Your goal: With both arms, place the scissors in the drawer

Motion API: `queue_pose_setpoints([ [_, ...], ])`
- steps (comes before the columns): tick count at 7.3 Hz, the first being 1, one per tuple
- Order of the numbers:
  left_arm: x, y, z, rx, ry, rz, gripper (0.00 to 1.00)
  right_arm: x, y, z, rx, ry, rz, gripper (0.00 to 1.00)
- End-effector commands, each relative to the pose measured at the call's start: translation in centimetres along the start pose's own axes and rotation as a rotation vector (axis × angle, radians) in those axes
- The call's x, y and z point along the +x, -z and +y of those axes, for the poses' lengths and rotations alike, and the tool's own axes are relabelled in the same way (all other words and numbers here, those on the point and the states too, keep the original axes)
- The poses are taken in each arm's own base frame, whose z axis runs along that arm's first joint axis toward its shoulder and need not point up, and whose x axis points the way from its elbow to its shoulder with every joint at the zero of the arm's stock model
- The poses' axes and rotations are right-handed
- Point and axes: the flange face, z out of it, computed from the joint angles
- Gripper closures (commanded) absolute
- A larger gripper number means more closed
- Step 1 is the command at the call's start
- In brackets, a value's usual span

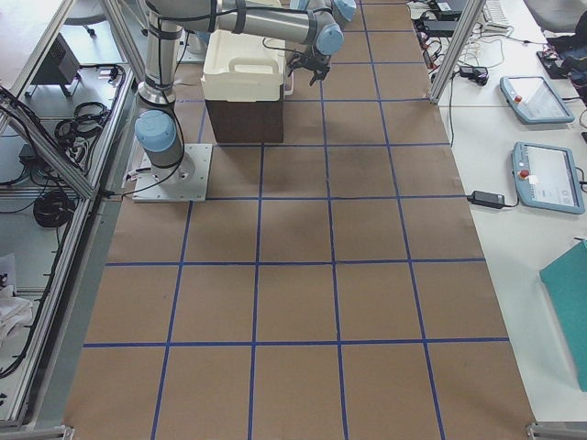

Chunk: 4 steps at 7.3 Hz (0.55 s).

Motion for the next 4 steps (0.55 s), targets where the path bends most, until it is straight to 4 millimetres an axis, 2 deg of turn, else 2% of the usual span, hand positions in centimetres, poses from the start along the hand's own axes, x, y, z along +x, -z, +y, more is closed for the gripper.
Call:
queue_pose_setpoints([
  [1,0.02,0.09,-0.24,-0.003,0.0,0.001,0.34,-0.07,-0.56,-0.03,-0.001,-0.003,0.006,0.0],
  [3,0.14,0.11,-0.34,-0.001,-0.001,0.001,0.4,-0.14,-0.56,-0.01,-0.003,0.002,0.001,0.0],
  [4,0.19,0.24,-0.18,-0.008,-0.001,0.001,0.51,-0.17,-0.78,-0.03,-0.001,0.003,0.005,0.0],
])
